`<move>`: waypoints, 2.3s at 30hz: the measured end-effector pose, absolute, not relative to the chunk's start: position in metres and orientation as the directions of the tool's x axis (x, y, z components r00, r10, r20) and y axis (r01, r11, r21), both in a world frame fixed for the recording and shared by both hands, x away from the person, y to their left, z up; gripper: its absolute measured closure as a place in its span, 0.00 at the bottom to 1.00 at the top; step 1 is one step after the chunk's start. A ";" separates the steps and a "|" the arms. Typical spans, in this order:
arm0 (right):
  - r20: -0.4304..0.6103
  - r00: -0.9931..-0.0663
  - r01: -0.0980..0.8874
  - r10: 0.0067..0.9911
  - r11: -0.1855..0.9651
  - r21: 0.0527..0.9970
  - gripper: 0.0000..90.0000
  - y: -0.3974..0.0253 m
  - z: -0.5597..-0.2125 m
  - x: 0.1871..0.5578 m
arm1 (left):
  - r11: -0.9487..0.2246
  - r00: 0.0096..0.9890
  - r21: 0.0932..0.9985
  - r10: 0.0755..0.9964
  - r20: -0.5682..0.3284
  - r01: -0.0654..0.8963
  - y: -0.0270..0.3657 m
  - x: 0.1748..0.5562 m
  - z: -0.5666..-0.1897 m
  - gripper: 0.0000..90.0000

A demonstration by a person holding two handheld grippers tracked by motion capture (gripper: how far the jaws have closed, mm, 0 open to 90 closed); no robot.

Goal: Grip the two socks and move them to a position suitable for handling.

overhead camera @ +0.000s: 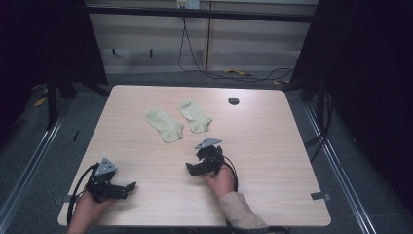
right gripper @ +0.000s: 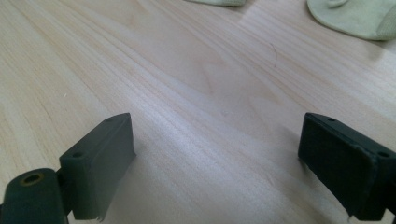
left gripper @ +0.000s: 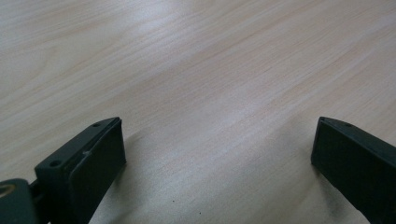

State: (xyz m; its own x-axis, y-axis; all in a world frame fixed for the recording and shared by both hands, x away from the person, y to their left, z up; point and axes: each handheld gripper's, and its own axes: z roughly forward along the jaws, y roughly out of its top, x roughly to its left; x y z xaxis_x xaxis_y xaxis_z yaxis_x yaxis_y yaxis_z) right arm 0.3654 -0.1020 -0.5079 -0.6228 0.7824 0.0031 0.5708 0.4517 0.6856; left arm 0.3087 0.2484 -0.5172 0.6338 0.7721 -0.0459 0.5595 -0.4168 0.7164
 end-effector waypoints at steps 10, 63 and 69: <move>-0.003 -0.504 0.609 0.864 0.358 0.708 0.28 -0.095 -0.473 0.438 | -0.425 0.638 0.715 0.769 -0.038 0.555 0.249 0.309 -0.517 0.03; 0.081 -0.821 0.429 0.565 0.518 0.740 0.94 -0.166 -0.426 0.329 | -0.429 0.640 0.714 0.768 -0.035 0.554 0.249 0.308 -0.517 0.02; -0.051 -0.849 0.351 0.526 0.632 0.691 0.52 -0.158 -0.441 0.315 | -0.431 0.641 0.714 0.767 -0.033 0.552 0.249 0.308 -0.517 0.02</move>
State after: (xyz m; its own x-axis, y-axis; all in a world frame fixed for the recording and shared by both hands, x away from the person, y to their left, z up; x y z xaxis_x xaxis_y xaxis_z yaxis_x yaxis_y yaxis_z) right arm 0.3152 -0.1579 -0.4414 -0.8487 0.5264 -0.0506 0.3507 0.6319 0.6912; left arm 0.3084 0.2489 -0.5169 0.6409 0.7669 -0.0331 0.5521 -0.4305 0.7141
